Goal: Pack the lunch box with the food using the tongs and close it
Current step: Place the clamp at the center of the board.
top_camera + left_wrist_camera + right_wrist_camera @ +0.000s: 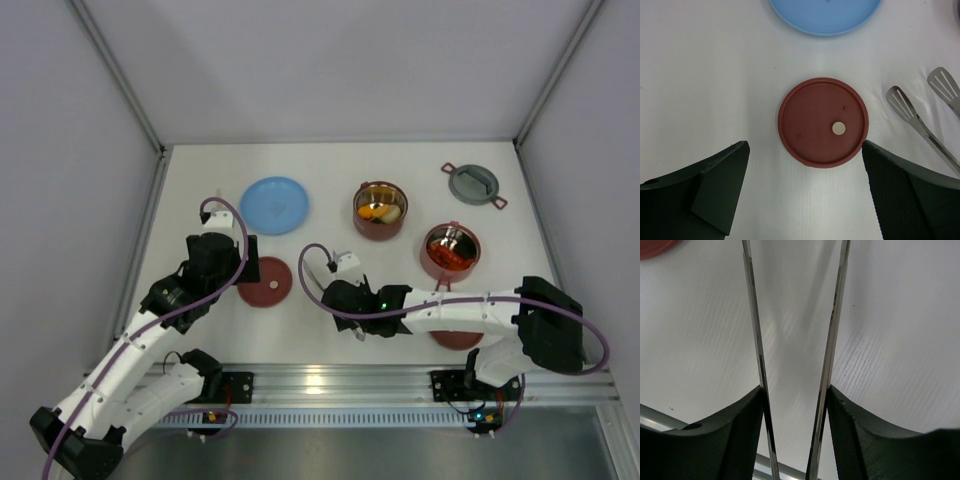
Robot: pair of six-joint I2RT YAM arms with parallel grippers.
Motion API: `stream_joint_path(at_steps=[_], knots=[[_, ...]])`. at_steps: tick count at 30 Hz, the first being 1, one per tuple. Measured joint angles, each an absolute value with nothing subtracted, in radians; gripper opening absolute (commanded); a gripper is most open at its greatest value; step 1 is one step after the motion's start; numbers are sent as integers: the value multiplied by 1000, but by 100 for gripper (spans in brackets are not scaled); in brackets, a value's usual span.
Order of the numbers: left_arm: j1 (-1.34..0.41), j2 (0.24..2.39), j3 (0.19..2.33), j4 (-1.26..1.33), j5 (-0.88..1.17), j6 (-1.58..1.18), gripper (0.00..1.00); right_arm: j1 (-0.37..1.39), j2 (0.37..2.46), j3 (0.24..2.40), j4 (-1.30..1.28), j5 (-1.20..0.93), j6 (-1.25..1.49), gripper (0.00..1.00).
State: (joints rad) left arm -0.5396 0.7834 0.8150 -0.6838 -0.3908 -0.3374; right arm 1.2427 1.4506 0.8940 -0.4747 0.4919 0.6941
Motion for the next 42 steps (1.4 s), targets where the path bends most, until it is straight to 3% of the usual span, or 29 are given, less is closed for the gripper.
stream_joint_path(at_steps=[9, 21, 26, 28, 33, 36, 42], knots=[[-540, 783, 815, -684, -391, -338, 99, 1254, 1469, 891, -452, 491, 701, 55], [-540, 783, 815, -684, -391, -338, 99, 1254, 1495, 892, -455, 492, 704, 76], [-540, 783, 815, -684, -390, -338, 99, 1254, 1495, 926, -484, 515, 713, 76], [-540, 783, 815, -684, -391, -337, 99, 1254, 1482, 953, -518, 548, 732, 69], [-540, 775, 815, -684, -390, -337, 99, 1181, 1296, 947, -612, 609, 809, 65], [-540, 762, 815, -684, -390, -337, 99, 1022, 1067, 856, -648, 611, 844, 64], [-540, 742, 815, -684, -387, -337, 99, 732, 709, 671, -797, 578, 909, 71]])
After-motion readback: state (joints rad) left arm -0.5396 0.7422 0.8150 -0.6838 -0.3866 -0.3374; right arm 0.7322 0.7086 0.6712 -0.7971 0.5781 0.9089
